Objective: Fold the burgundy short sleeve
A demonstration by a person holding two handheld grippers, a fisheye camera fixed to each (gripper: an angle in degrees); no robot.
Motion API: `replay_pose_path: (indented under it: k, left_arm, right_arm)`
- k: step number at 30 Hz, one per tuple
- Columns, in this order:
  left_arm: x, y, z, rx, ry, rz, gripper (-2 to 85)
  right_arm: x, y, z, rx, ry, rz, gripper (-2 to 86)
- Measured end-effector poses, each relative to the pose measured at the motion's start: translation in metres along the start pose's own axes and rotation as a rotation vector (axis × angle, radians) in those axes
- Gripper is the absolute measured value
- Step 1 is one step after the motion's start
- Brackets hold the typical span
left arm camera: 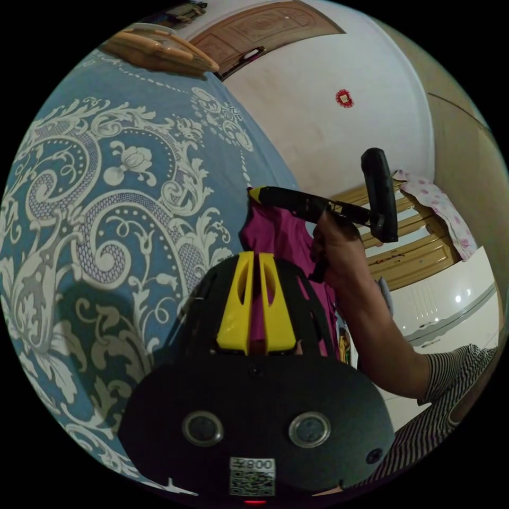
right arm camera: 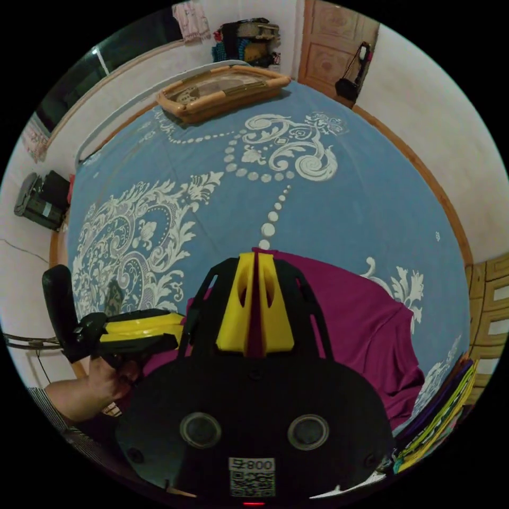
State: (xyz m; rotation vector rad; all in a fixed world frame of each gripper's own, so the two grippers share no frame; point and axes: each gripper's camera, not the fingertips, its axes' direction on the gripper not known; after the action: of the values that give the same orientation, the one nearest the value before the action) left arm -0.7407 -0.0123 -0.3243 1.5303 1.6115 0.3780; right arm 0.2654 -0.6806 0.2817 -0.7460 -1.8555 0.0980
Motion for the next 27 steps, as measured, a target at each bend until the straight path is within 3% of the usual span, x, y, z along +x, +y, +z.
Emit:
replay_pose_path:
  k: [6, 14, 21, 27]
  left_arm:
    - [0.010, 0.060, 0.027, 0.009, -0.066, 0.051, 1.7]
    - [0.086, 0.167, 0.086, -0.009, -0.298, 0.476, 1.7]
    - [0.103, 0.286, 0.202, -0.175, -0.480, 0.720, 2.2]
    - [0.096, 0.380, 0.276, -0.267, -0.570, 0.869, 3.3]
  right_arm:
    - [0.056, -0.004, -0.012, 0.087, -0.254, 0.115, 0.4]
    - [0.160, 0.030, -0.039, 0.220, -0.723, 0.241, 0.5]
    - [0.215, 0.064, -0.029, 0.095, -0.742, 0.318, 0.6]
    - [0.222, 0.075, -0.041, 0.093, -0.593, 0.338, 0.4]
